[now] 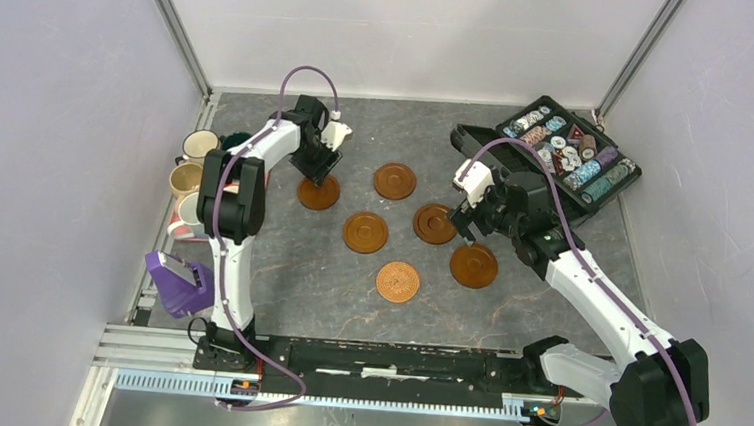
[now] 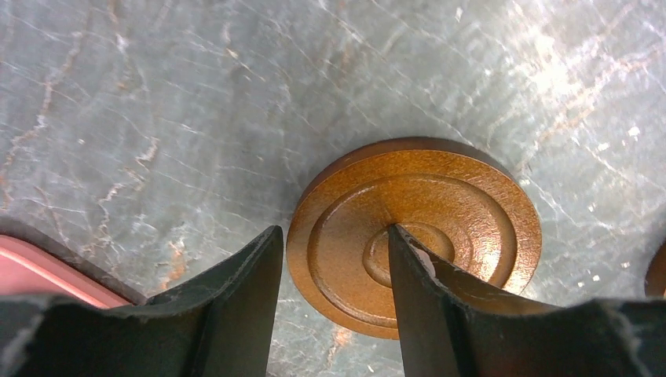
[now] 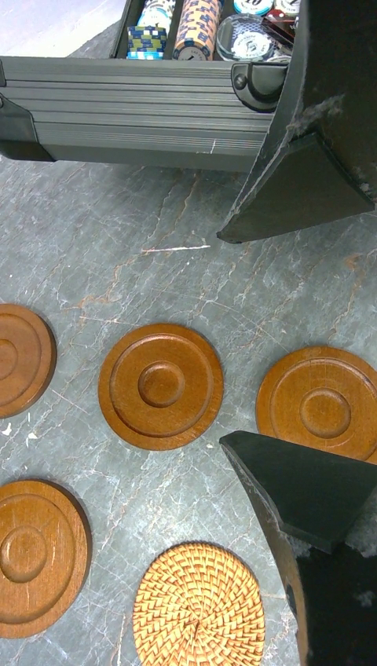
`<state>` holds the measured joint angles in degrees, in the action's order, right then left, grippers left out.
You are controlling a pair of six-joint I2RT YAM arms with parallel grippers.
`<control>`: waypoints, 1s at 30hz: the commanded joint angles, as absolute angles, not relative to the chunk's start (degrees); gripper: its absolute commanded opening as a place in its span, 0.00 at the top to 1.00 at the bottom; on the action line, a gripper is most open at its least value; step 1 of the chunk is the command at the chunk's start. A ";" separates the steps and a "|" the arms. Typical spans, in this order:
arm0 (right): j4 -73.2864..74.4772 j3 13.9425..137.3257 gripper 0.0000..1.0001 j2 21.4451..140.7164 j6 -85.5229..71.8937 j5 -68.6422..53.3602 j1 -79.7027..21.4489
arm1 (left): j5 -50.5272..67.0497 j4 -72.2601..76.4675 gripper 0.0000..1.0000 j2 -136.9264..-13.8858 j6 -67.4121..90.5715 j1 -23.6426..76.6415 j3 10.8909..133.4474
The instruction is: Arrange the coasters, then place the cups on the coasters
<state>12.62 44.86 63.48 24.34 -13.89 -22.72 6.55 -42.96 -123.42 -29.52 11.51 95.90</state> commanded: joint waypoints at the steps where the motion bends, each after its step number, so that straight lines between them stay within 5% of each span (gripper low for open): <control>1: 10.50 45.09 0.02 63.15 24.70 -13.48 -22.21 | 3.61 -41.47 0.41 -126.31 -25.14 11.69 100.25; 11: 10.06 45.44 0.02 63.96 24.68 -13.92 -22.21 | 2.49 -42.72 0.39 -127.89 -23.43 11.60 104.87; 24: 9.71 48.06 0.02 64.96 25.14 -18.31 -22.24 | 11.13 -54.95 0.04 -115.19 -17.42 9.80 111.35; 30: 8.81 48.68 0.02 66.19 25.66 -19.74 -22.24 | 16.31 -61.63 0.00 -107.33 -14.12 3.55 110.86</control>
